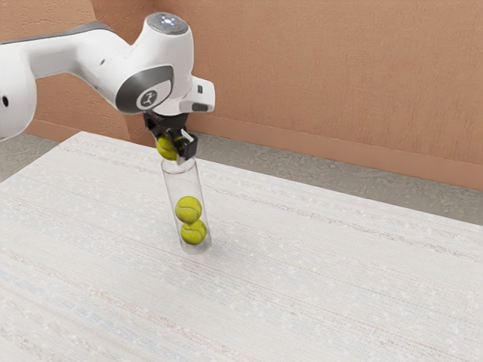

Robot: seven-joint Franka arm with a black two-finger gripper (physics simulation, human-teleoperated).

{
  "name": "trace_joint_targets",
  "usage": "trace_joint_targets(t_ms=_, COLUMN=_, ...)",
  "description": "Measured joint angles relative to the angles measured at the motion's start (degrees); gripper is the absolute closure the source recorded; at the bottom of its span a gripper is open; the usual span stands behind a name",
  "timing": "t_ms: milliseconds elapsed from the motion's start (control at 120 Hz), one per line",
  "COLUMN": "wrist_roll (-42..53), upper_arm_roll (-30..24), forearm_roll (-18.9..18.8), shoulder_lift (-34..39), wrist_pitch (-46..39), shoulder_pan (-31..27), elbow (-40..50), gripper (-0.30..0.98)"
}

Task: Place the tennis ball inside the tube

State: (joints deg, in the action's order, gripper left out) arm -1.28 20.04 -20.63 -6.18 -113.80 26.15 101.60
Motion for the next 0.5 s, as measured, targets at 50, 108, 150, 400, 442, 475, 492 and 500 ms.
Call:
trace_joint_targets(t_ms=50, wrist_roll=-0.3, upper_arm_roll=0.0, forearm_roll=-0.3, shoulder_lift=0.0, wrist_pitch=0.3, shoulder_pan=0.0, elbow=-0.1, gripper=0.36)
trace_joint_targets(t_ms=108, wrist_roll=-0.5, upper_arm_roll=0.0, forearm_roll=-0.3, shoulder_lift=0.0, wrist_pitch=0.5, shoulder_pan=0.0, elbow=-0.1, gripper=0.31)
trace_joint_targets(t_ms=150, wrist_roll=-0.6, upper_arm_roll=-0.1, forearm_roll=-0.3, shoulder_lift=0.0, wrist_pitch=0.7, shoulder_pan=0.1, elbow=-0.1, gripper=0.26)
trace_joint_targets(t_ms=400, wrist_roll=-0.4, upper_arm_roll=0.1, forearm_roll=-0.5, shoulder_lift=1.2, wrist_pitch=1.2, shoulder_pan=0.1, elbow=-0.4, gripper=0.08)
trace_joint_targets(t_ms=442, wrist_roll=0.4, upper_arm_roll=2.0, forearm_roll=1.4, shoulder_lift=2.7, wrist_pitch=2.2, shoulder_pan=0.2, elbow=-0.5, gripper=0.07)
trace_joint_targets(t_ms=475, wrist_roll=1.0, upper_arm_roll=6.5, forearm_roll=4.6, shoulder_lift=3.8, wrist_pitch=4.3, shoulder_pan=2.2, elbow=-1.3, gripper=0.06)
trace_joint_targets(t_ms=492, wrist_roll=1.3, upper_arm_roll=9.0, forearm_roll=6.2, shoulder_lift=4.2, wrist_pitch=5.5, shoulder_pan=3.2, elbow=-2.1, gripper=0.05)
trace_joint_targets(t_ms=500, wrist_roll=1.5, upper_arm_roll=10.2, forearm_roll=6.9, shoulder_lift=4.3, wrist_pitch=6.1, shoulder_pan=3.5, elbow=-2.5, gripper=0.05)
